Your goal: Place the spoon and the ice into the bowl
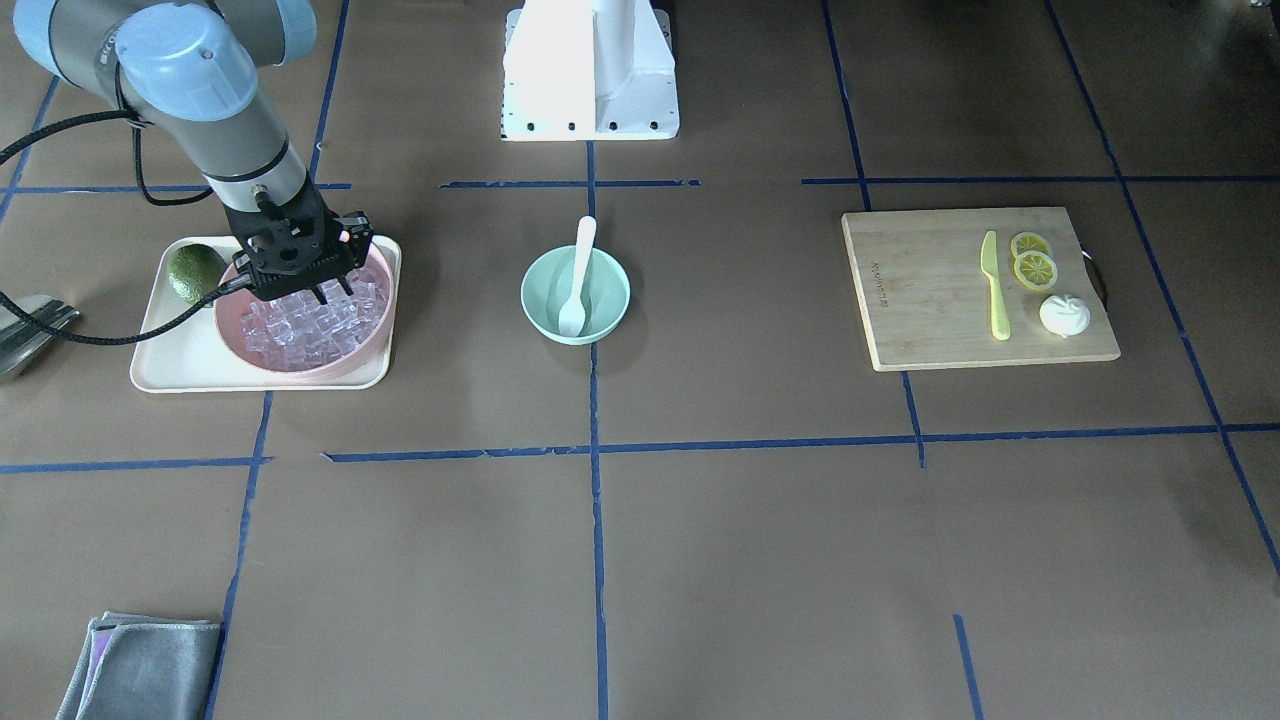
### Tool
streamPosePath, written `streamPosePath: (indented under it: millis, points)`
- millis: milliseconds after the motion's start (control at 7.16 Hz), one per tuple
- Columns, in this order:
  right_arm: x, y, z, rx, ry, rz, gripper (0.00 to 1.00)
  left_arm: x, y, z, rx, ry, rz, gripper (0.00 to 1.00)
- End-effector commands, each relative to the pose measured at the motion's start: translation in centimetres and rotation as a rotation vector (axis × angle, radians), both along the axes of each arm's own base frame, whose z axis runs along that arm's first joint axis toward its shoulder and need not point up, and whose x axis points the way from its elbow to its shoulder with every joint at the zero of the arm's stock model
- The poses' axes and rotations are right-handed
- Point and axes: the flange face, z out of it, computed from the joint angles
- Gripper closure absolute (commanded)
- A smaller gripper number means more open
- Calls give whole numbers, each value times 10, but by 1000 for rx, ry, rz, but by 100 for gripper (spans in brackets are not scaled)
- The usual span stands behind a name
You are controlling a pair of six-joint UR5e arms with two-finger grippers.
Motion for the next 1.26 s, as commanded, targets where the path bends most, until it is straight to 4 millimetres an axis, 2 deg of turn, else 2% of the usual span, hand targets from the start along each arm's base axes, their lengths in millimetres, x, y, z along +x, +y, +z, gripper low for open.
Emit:
streamPosePath:
  millis: [0,140,419,559,699,838,978,1118]
  points:
    - [-51,23,-72,-232,-56,197,100,0,0,2,-3,0,0,0]
    - [-79,40,-90,-267,-55,266,99,0,0,2,-5,0,0,0]
    - [-153,50,-128,-342,-42,387,97,0,0,3,-6,0,0,0]
    - [-187,56,-134,-357,-14,431,96,0,1,5,-9,0,0,0]
    - [-210,53,-141,-366,4,466,96,0,1,5,-11,0,0,0]
    - [-224,48,-142,-367,21,481,95,0,1,5,-11,0,0,0]
    - [-225,48,-137,-365,27,485,90,0,1,5,-11,0,0,0]
    - [-225,48,-132,-356,35,478,26,0,1,5,-9,0,0,0]
